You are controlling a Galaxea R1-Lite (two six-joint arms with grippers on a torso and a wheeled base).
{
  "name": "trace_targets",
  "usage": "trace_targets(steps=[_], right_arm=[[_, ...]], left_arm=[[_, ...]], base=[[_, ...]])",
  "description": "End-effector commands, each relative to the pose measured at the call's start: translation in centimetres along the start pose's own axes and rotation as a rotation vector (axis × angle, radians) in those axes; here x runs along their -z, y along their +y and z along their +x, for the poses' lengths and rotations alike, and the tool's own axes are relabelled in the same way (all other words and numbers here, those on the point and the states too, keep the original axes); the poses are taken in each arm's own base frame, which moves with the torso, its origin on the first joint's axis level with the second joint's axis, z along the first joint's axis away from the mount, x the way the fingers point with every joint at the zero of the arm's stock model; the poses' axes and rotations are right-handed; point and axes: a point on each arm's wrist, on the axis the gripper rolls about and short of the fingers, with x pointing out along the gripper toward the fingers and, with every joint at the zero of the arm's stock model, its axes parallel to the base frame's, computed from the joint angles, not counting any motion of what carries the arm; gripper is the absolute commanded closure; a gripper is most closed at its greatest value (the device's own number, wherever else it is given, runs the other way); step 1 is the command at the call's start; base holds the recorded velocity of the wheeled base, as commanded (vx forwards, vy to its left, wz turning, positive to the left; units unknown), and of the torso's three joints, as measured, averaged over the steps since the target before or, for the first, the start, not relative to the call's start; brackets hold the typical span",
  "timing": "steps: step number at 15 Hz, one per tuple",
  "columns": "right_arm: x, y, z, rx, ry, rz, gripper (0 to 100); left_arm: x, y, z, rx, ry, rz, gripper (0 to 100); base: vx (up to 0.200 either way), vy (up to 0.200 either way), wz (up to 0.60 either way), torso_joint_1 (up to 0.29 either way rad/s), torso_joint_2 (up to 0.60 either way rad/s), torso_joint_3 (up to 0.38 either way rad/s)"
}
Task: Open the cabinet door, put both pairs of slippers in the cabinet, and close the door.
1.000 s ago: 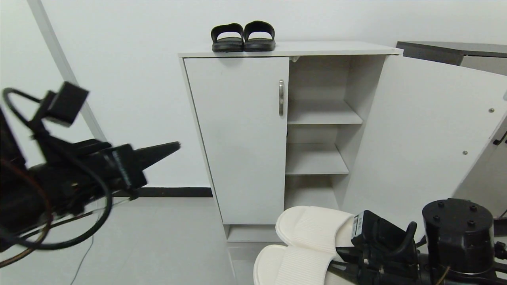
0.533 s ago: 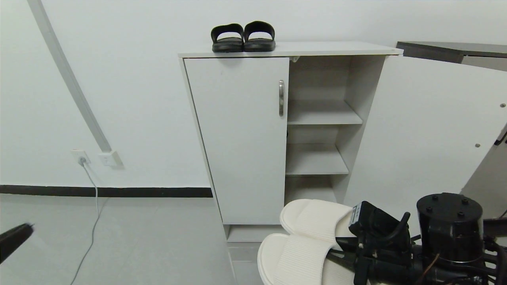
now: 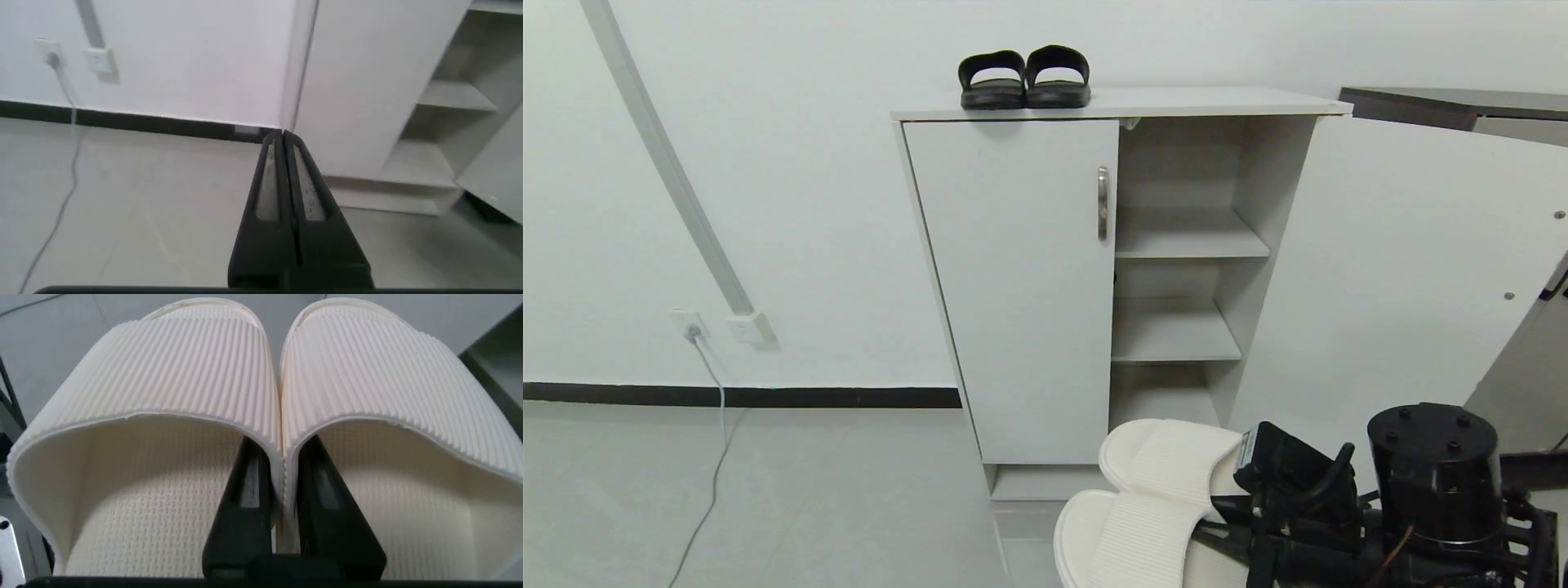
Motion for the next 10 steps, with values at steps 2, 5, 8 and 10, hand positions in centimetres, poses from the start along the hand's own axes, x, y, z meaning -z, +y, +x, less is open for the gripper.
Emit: trace_targets(steps=[2,5,8,10], right_arm=[[0.4,0.0,0.5,-0.006,0.019,0.003,100],[0.4,0.0,0.6,-0.005,0.012,-0.001,100],[0.2,-0.1,0.7,0.003,-0.002,-0.002,100],[-0.1,-0.5,1.5,0.071,-0.008,0.003,100]], left_arm=[[1.0,0.1,-0.6,-0.05,-0.078,0.015,100],[1.3,-0.3,-0.6,0.113,-0.055,0.102,100],[1.3,-0.3,-0.5,0.127,-0.053,0.073,100],[1.3,-0.2,-0.5,0.048,-0.056,0.074,100]], base=[[0.0,0.0,0.0,0.0,0.0,0.0],[0.0,0.0,0.0,0.0,0.0,0.0],[0.0,0.0,0.0,0.0,0.0,0.0],[0.0,0.0,0.0,0.0,0.0,0.0]])
